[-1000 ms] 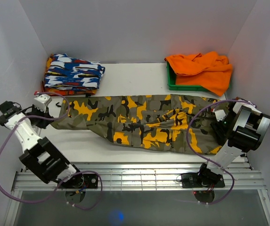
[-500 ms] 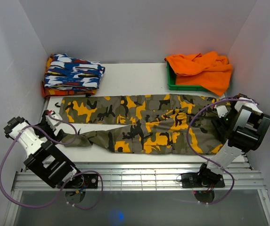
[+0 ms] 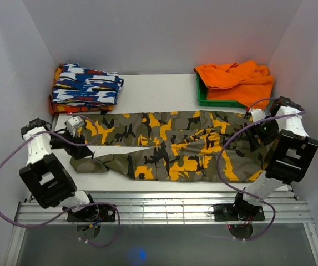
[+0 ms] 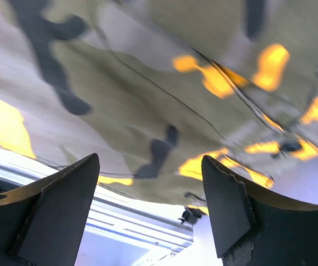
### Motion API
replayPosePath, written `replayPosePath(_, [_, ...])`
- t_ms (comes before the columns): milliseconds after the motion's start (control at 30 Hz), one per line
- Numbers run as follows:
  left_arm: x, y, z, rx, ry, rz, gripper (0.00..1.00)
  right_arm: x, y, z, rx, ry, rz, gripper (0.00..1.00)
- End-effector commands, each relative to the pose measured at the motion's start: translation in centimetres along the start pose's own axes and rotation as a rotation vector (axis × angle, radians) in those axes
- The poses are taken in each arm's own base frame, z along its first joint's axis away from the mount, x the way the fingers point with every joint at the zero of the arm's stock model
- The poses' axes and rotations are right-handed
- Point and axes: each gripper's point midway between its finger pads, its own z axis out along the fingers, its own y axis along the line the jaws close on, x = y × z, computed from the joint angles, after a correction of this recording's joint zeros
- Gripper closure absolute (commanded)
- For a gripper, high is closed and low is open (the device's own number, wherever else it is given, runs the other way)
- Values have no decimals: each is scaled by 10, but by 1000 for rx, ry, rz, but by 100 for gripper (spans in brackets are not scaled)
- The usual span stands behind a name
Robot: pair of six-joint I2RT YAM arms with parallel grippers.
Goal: Fold and stack the trousers
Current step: Flatten the trousers out
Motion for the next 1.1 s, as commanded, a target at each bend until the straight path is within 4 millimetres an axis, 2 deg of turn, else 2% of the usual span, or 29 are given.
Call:
replayPosePath(0, [15,28,-5,-102,119,-398,13,-11,20,-4,-54,-26,-19,21])
replayPosePath(167, [31,49,-9,-159,214,-524,12,-19,32,3,-78,-14,-42,21])
replayPosePath(367, [69,78,-15,-239,342,-655,11,-20,44,12,-99,-1,-64,21])
replayPosePath(467, [88,82,-10,-230,401,-691,11,-15,46,16,-106,13,-63,21])
replayPosePath(567, [108,76,-2,-193,462,-733,15,-9,50,20,-113,30,-67,21])
replayPosePath(733, [120,53,8,-105,489,-758,20,-1,51,23,-105,46,-81,22])
replayPosePath(800, [118,43,16,-53,470,-775,24,0,53,25,-112,52,-79,22])
replayPosePath(867, [111,41,24,-26,443,-768,30,-1,51,25,-111,51,-75,22])
replayPosePath(933, [99,43,27,-6,406,-751,42,-2,51,25,-112,50,-75,22])
replayPosePath(967, [91,44,28,6,384,-735,46,-3,51,25,-110,48,-75,23])
replayPosePath(1000, [74,52,29,14,330,-695,52,-4,50,24,-110,46,-75,23])
replayPosePath(1033, [61,53,31,28,312,-670,65,-4,51,24,-112,43,-75,23])
replayPosePath(1067, [42,56,32,43,254,-638,70,-4,51,25,-115,44,-74,23])
